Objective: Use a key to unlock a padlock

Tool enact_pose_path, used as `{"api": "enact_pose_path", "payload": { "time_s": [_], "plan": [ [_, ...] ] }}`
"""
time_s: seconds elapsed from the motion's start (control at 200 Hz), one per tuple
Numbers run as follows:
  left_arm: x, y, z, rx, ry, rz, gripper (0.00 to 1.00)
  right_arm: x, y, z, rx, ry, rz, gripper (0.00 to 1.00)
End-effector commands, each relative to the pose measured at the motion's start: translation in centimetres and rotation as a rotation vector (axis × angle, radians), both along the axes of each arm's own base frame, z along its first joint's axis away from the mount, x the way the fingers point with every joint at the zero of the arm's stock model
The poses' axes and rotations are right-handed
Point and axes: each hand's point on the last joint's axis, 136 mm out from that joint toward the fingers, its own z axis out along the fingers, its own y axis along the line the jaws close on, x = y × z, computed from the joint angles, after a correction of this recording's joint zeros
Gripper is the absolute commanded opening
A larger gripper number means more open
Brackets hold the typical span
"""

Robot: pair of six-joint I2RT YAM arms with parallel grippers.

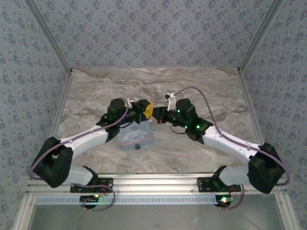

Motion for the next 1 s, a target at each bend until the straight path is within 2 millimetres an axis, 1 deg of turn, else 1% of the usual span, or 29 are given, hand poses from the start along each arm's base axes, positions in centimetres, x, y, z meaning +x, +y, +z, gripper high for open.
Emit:
{"api": "enact_pose_path", "payload": {
  "time_s": [0.0, 0.49, 0.6, 0.724, 0.789, 0.869, 0.934, 0.999],
  "plan": [
    [-0.1, -0.1, -0.5, 0.013, -0.009, -0.001, 0.35, -0.3, -0.4, 0.8, 0.002, -0.032, -0.006, 0.00],
    [-0.2, -0.1, -0.7, 0.022, -0.015, -0.007, 0.14, -0.4, -0.5, 0.3, -0.005, -0.019, -0.012, 0.00],
    [-0.2, -0.2, -0.9, 0.038, -0.026, -0.014, 0.07, -0.4, -0.7, 0.3, -0.006, -0.021, -0.017, 0.00],
    [-0.1, -0.2, -0.6, 0.060, -0.059, -0.017, 0.00, -0.5, -0.9, 0.2, -0.009, -0.017, -0.020, 0.00],
    [0.1, 0.0, -0.4, 0.080, -0.090, -0.014, 0.00, -0.6, -1.1, 0.1, -0.006, -0.012, -0.016, 0.00],
    [0.6, 0.3, 0.3, 0.122, -0.168, 0.001, 0.00, -0.7, -1.5, 0.2, 0.006, -0.012, -0.013, 0.05],
    [0.9, 0.7, 1.4, 0.180, -0.267, 0.014, 0.00, -0.7, -2.2, 0.2, 0.022, -0.015, -0.019, 0.15],
    [1.2, 1.3, 2.6, 0.261, -0.380, 0.027, 0.00, -0.7, -3.0, 0.4, 0.050, -0.020, -0.025, 0.21]
  ]
}}
